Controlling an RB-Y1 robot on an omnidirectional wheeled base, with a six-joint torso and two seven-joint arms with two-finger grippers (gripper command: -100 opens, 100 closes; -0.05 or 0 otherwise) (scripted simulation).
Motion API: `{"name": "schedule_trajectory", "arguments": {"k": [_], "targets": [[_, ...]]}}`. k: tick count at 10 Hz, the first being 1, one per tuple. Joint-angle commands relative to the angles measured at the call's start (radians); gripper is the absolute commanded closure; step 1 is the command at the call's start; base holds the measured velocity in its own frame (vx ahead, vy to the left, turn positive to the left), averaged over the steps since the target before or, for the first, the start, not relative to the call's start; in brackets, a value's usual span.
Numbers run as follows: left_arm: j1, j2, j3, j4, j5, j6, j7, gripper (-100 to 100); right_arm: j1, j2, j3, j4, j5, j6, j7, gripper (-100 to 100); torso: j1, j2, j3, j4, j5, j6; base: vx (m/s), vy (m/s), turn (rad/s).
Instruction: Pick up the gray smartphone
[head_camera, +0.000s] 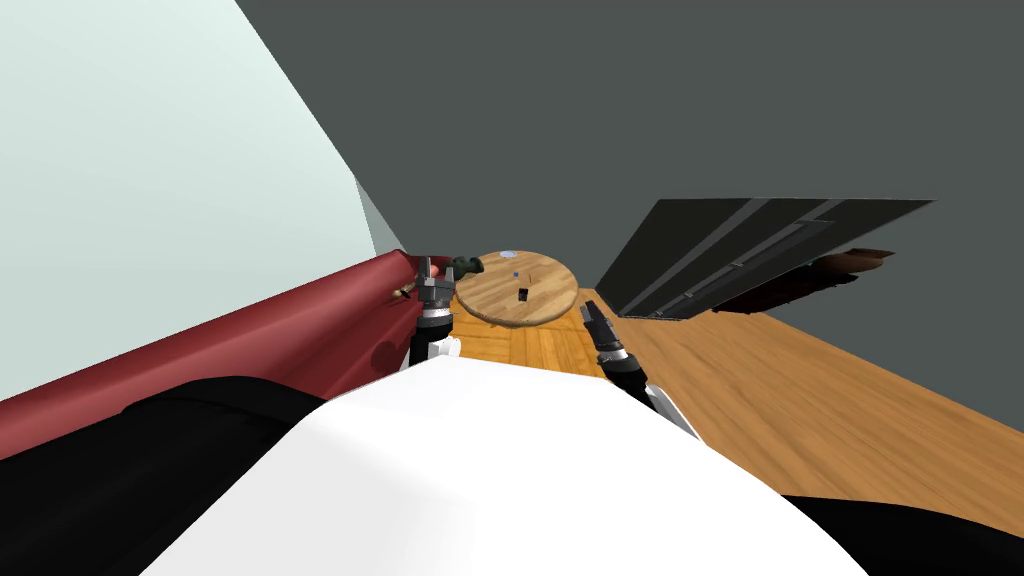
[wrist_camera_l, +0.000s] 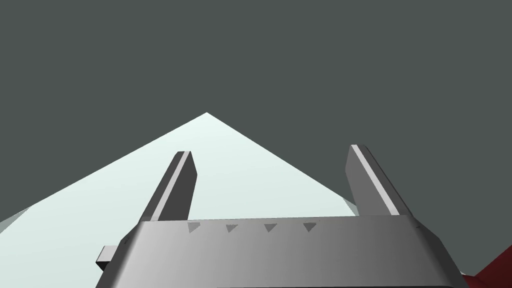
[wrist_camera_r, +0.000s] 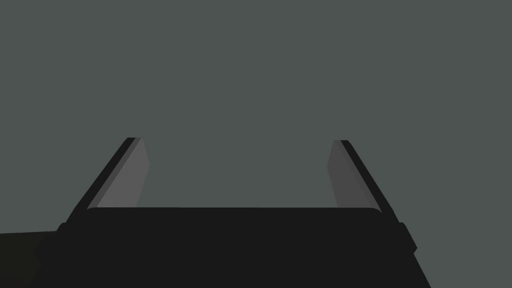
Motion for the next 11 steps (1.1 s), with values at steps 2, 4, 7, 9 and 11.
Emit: {"name": "schedule_trajectory", "arguments": {"k": [2, 4, 7, 9, 11], "targets": [[0.0, 0.0, 0.0, 0.0, 0.0, 0.0, 0.0, 0, -0.01, -0.053, 0.018, 0.062, 0.032, -0.01, 0.006, -100, 0.0, 0.0, 0.0, 0.0, 0.0, 0.0, -0.032, -0.025, 0.04], [0.0, 0.0, 0.0, 0.0, 0.0, 0.0, 0.0, 0, -0.01, -0.099, 0.034, 0.107, 0.059, -0.018, 0.012, -100, 0.001, -0.001, 0.0, 0.0, 0.0, 0.0, -0.031, -0.014, 0.052], [0.0, 0.0, 0.0, 0.0, 0.0, 0.0, 0.0, 0, -0.016, -0.196, 0.067, 0.194, 0.113, -0.035, 0.027, -100, 0.001, -0.001, 0.0, 0.0, 0.0, -0.001, -0.028, -0.014, 0.117], [0.0, 0.0, 0.0, 0.0, 0.0, 0.0, 0.0, 0, -0.022, -0.242, 0.085, 0.241, 0.141, -0.043, 0.037, -100, 0.002, -0.002, -0.001, 0.0, 0.0, 0.0, -0.013, 0.002, 0.055], [0.0, 0.0, 0.0, 0.0, 0.0, 0.0, 0.0, 0, -0.029, -0.298, 0.104, 0.311, 0.169, -0.05, 0.048, -100, 0.002, -0.002, -0.001, 0.0, 0.001, -0.001, -0.017, 0.006, 0.172]]}}
